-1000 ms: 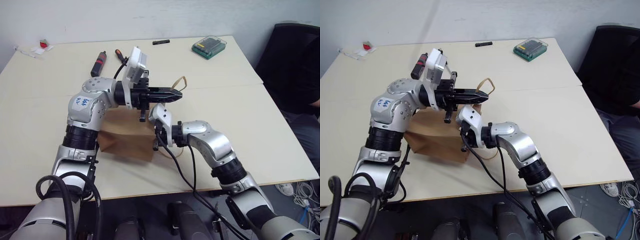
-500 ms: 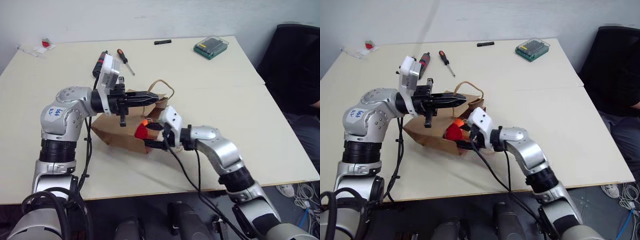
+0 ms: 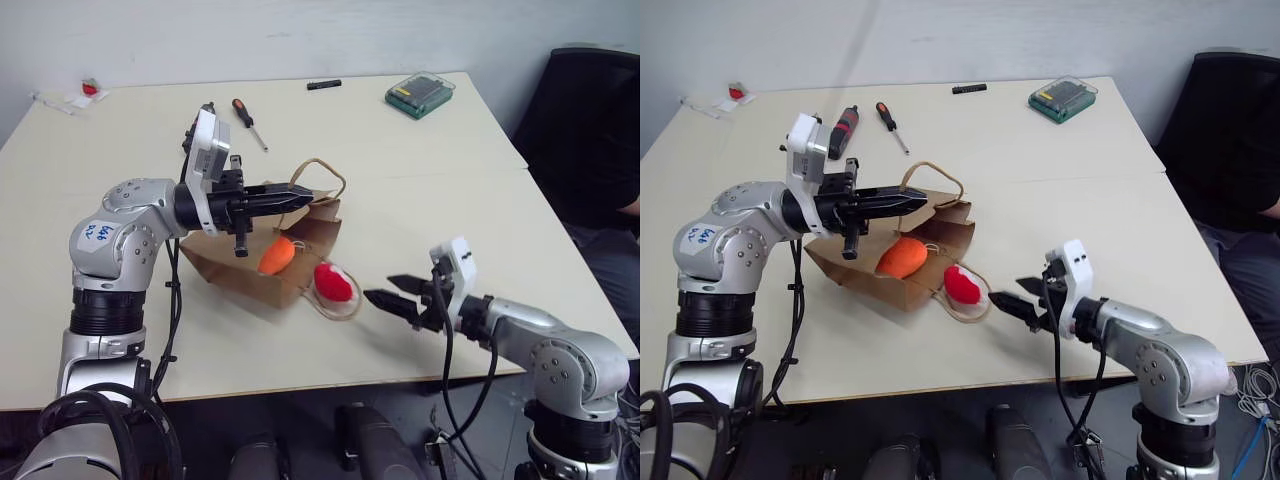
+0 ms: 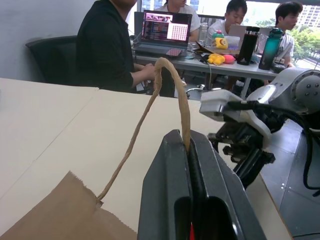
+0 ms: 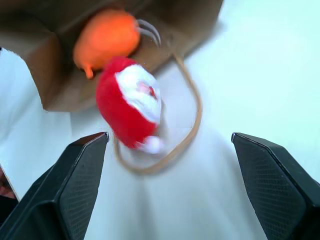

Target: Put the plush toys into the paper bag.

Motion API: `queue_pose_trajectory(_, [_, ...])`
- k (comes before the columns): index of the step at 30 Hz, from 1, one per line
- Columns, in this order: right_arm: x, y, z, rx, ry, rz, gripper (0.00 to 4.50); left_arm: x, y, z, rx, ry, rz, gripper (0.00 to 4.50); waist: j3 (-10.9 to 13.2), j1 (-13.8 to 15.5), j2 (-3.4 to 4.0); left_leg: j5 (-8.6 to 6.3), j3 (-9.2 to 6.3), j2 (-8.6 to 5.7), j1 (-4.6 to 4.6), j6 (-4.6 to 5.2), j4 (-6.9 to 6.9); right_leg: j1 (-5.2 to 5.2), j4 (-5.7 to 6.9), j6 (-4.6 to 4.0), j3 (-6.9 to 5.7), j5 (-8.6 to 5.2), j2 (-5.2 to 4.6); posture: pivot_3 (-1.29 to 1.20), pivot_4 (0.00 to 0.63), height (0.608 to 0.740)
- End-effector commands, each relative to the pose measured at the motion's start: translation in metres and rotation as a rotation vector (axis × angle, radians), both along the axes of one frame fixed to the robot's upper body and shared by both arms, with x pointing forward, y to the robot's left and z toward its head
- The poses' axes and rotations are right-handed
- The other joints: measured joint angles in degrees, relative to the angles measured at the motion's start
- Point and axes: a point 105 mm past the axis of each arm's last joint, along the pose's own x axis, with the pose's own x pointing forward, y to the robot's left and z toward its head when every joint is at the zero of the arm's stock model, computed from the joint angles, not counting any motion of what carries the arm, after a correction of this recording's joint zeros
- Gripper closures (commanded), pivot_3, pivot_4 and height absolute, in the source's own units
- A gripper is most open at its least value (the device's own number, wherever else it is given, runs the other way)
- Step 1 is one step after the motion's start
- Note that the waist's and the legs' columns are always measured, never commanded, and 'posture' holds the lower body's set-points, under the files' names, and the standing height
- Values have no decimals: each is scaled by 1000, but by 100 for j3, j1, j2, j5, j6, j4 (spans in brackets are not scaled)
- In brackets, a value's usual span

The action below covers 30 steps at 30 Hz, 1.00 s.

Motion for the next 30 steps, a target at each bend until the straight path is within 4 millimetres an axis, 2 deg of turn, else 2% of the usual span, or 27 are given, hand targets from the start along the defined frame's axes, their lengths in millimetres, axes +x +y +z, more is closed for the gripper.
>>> queue_pose_trajectory(1, [2,29,26,-83,-210,124,458,-4,-2,9,-10,-36,-26,4500,0,-6,1,0,3,0,3,-1,-2,0,1,0,3,0,2,0,150,740])
queue_pose_trajectory(5, [28,43,20,-247,-334,111,458,-3,-5,11,-8,-40,-32,4500,0,10,0,1,3,-1,6,-3,-15,1,-14,0,0,0,4,0,150,740])
queue_pose_trajectory(7, [28,47,12,-301,-352,165,458,-2,-5,12,-7,-43,-33,4500,0,36,0,1,4,-3,2,-2,-16,1,-21,0,0,0,2,0,150,740])
queue_pose_trajectory(10, [23,52,10,-290,-351,219,458,-2,-5,12,-4,-45,-31,4500,0,48,-1,0,2,-3,-6,1,-16,-1,-28,1,-5,0,-2,0,150,740])
queue_pose_trajectory(13, [24,52,6,-318,-368,228,1062,-2,-5,11,-2,-46,-28,4500,0,36,-1,0,1,0,-5,1,-13,-1,-24,2,-5,1,-1,0,150,740])
queue_pose_trajectory(19, [30,43,-5,-442,-435,226,3065,-2,-5,11,-4,-46,-23,4500,0,32,-1,0,0,0,-3,1,-9,0,-19,2,-4,1,-1,0,150,740])
queue_pose_trajectory(23, [36,32,-12,-590,-536,244,4447,-1,-5,12,-6,-47,-22,4500,0,40,-2,0,0,-1,-3,1,-9,1,-21,2,-4,1,-2,0,150,740])
queue_pose_trajectory(29, [34,30,-15,-628,-572,274,4482,0,-6,13,-5,-47,-26,4500,-1,40,-3,0,1,-1,1,1,-6,4,-16,2,-3,1,-2,0,150,740])
queue_pose_trajectory(30, [32,32,-10,-594,-571,265,4482,0,-6,13,-4,-47,-27,4500,-1,44,-3,0,1,-1,1,1,-6,4,-16,2,-3,1,-2,0,150,740])
